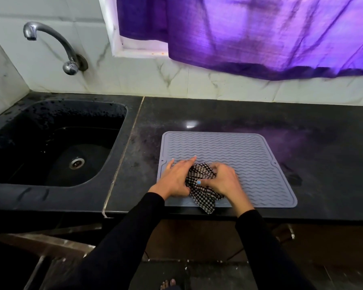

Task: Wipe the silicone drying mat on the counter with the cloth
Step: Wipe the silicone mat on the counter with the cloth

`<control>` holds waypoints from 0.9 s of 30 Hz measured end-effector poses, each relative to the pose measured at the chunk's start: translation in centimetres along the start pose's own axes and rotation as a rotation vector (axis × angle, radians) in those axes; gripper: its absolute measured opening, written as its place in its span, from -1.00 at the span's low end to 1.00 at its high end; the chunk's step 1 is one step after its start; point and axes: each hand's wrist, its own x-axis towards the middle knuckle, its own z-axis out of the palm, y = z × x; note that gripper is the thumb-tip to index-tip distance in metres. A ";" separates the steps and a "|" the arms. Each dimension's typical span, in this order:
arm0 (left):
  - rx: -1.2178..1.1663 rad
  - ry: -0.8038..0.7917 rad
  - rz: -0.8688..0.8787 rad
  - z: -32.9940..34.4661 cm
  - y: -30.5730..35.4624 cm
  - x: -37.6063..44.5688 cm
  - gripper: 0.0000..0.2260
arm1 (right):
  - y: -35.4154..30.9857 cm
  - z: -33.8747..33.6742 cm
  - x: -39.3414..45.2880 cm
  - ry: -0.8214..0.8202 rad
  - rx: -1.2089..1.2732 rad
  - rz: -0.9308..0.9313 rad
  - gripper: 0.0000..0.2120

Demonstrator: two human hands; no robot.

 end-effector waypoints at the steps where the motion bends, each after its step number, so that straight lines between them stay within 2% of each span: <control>1: 0.000 -0.005 0.003 -0.1 0.0 0.2 -0.08 | 0.0 -0.1 0.1 -0.024 -0.014 0.017 -0.44; 5: 0.090 0.000 0.014 -0.7 0.4 0.7 -0.09 | -0.9 -0.5 0.6 -0.087 -0.077 0.103 -0.57; 9: 0.072 0.075 0.058 -1.2 0.1 0.5 -0.37 | -1.9 -1.0 0.8 -0.137 -0.188 0.100 -0.60; 12: 0.041 0.143 0.068 -1.2 -0.9 -0.3 -0.63 | -2.1 -2.4 0.5 -0.363 0.120 0.034 -0.78; 13: 0.030 0.150 0.062 -1.1 -1.2 -0.6 -0.68 | -2.0 -2.8 0.6 -0.358 0.193 0.043 -0.83; 14: 0.017 0.148 0.055 -1.1 -1.6 -0.9 -0.70 | -1.5 -2.9 1.3 -0.283 0.185 0.058 -0.83; 16: 0.001 0.148 0.044 -0.9 -2.1 -1.3 -0.71 | -0.4 -2.2 2.4 -0.084 0.011 0.133 -0.76; 17: -0.016 0.147 0.033 -0.8 -2.3 -1.3 -0.72 | 0.0 -1.9 2.5 -0.042 -0.061 0.185 -0.65; 21: -0.159 0.143 -0.020 -1.2 -1.7 -1.2 -0.69 | 0.9 -1.1 2.8 -0.214 0.029 0.331 -0.41; 22: -0.201 0.141 -0.035 -1.3 -1.5 -1.2 -0.71 | 0.9 -1.3 2.8 -0.258 0.065 0.320 -0.46; 24: -0.312 0.187 -0.068 -1.7 -1.3 -0.9 -0.76 | 0.8 -1.9 3.0 -0.275 0.165 0.224 -0.72; 26: -0.401 0.314 -0.057 -2.4 -0.9 -0.7 -0.73 | 0.4 -2.8 3.1 -0.255 0.320 0.110 -0.73; 27: -0.399 0.360 -0.034 -3.1 -0.6 -0.6 -0.63 | 0.1 -3.5 3.0 -0.237 0.405 0.038 -0.74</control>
